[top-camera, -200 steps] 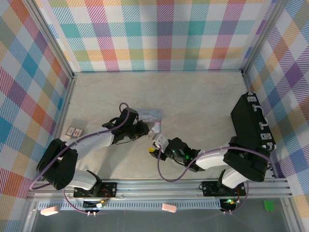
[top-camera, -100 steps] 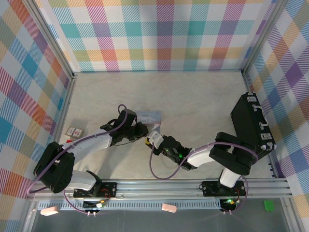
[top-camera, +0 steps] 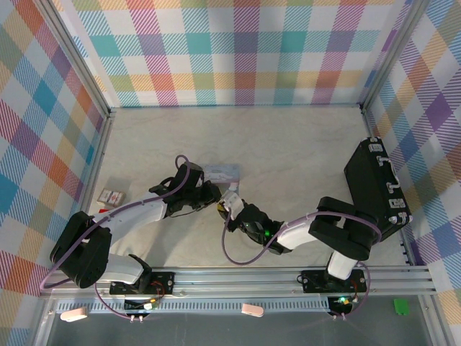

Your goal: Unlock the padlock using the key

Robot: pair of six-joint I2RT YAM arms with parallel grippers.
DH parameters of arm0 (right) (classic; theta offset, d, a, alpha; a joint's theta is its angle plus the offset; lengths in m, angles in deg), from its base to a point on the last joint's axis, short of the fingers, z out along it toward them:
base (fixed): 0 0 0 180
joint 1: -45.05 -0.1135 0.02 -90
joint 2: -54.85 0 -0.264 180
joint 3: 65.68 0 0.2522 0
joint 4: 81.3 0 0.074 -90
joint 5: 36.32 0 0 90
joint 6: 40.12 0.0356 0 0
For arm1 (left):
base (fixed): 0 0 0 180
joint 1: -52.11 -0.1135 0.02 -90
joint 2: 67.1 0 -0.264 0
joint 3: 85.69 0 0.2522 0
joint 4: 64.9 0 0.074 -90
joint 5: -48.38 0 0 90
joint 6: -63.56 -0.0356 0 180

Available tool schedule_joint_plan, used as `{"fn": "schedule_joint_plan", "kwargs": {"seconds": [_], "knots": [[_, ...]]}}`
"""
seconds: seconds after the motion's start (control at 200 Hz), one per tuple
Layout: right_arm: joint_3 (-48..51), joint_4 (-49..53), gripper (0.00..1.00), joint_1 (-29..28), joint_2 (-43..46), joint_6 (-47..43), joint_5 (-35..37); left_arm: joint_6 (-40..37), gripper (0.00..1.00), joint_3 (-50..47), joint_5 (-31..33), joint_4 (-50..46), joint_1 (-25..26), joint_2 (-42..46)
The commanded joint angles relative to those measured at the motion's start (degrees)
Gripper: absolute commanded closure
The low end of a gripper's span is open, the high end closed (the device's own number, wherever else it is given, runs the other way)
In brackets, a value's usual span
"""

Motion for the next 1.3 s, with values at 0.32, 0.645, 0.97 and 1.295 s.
{"fn": "schedule_joint_plan", "kwargs": {"seconds": [0.32,0.645,0.97,1.295], "knots": [[1.8,0.9,1.00,5.3,-0.2,32.9,-12.3,-1.7,1.00,0.8,-0.4,3.1,1.0,-2.5],[1.9,6.3,1.00,5.9,-2.2,37.8,-8.9,-3.1,0.75,2.1,0.2,2.9,0.9,-6.0],[5.1,5.4,1.00,9.9,-4.6,46.2,-11.6,-6.5,0.52,1.5,6.9,-2.9,-1.7,-1.7],[5.8,1.4,0.98,13.1,-7.1,51.3,-16.6,-16.1,0.41,11.0,14.9,-11.9,-2.9,-5.9]]}}
